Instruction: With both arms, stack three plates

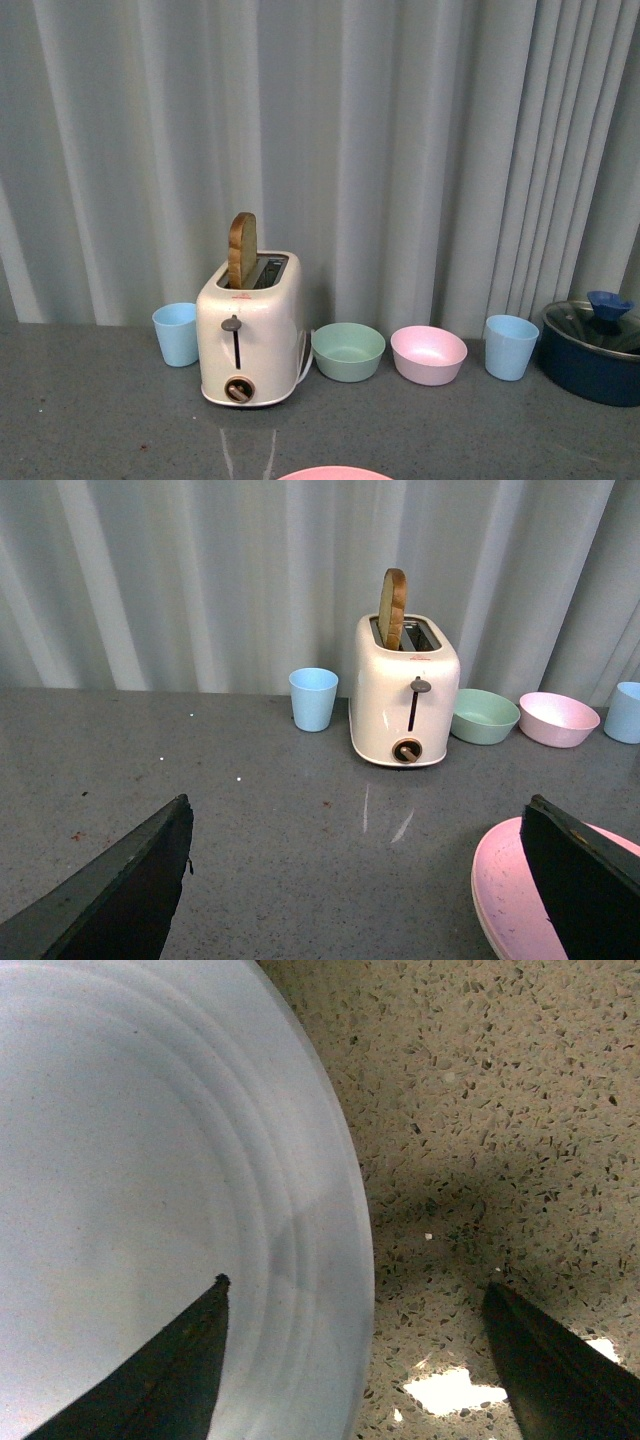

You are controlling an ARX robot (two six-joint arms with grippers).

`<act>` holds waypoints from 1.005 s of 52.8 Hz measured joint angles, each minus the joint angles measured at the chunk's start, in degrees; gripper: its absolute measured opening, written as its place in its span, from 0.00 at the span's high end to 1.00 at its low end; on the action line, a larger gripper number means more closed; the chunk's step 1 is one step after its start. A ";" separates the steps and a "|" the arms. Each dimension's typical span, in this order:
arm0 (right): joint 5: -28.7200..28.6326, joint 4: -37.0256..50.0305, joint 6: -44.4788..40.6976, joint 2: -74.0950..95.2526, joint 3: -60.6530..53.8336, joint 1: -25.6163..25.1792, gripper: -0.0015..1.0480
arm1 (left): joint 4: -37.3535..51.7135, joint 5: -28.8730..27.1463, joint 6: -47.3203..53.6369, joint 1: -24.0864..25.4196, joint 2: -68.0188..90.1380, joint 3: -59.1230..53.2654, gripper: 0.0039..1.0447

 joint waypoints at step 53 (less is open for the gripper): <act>-3.78 -8.28 1.70 -19.58 0.83 -3.02 0.97 | 0.00 0.00 0.00 0.00 0.00 0.00 0.06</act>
